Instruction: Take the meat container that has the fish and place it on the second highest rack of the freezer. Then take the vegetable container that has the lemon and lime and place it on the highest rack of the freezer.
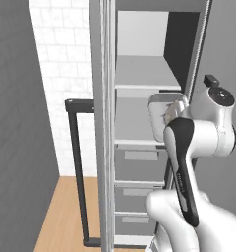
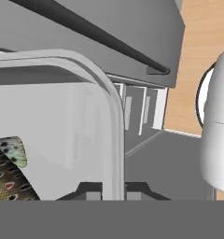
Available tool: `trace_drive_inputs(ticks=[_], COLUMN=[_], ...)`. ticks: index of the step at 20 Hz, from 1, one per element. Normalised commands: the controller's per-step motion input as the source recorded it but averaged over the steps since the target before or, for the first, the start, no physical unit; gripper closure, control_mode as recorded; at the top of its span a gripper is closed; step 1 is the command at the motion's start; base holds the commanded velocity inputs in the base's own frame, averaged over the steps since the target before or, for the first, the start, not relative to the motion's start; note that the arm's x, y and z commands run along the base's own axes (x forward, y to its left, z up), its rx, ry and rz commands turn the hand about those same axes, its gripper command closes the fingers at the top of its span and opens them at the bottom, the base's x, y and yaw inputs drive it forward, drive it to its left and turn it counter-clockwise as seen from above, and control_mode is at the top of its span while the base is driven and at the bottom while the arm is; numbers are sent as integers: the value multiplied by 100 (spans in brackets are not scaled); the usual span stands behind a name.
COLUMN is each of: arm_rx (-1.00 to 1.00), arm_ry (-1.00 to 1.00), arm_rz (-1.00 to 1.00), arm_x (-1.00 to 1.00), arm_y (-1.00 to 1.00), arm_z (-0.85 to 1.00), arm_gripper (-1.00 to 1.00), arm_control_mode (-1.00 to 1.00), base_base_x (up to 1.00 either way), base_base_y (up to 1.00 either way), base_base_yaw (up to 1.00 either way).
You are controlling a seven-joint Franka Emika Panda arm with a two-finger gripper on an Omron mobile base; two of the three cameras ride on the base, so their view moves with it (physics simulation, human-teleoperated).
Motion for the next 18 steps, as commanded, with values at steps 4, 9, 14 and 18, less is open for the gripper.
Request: trace_drive_inputs(ticks=[4, 9, 14, 18], arm_rx=[9, 3, -2, -4], arm_ry=[4, 1, 3, 5], arm_rz=[-4, 0, -5, -9], arm_x=[78, 77, 65, 54], arm_y=[0, 0, 3, 2], arm_z=[-56, -44, -43, -32], arm_gripper=[100, 100, 100, 100], arm_control_mode=[-100, -100, -100, -100], base_base_x=[0, 0, 0, 0], base_base_y=[0, 0, 0, 0], base_base_yaw=[0, 0, 0, 0])
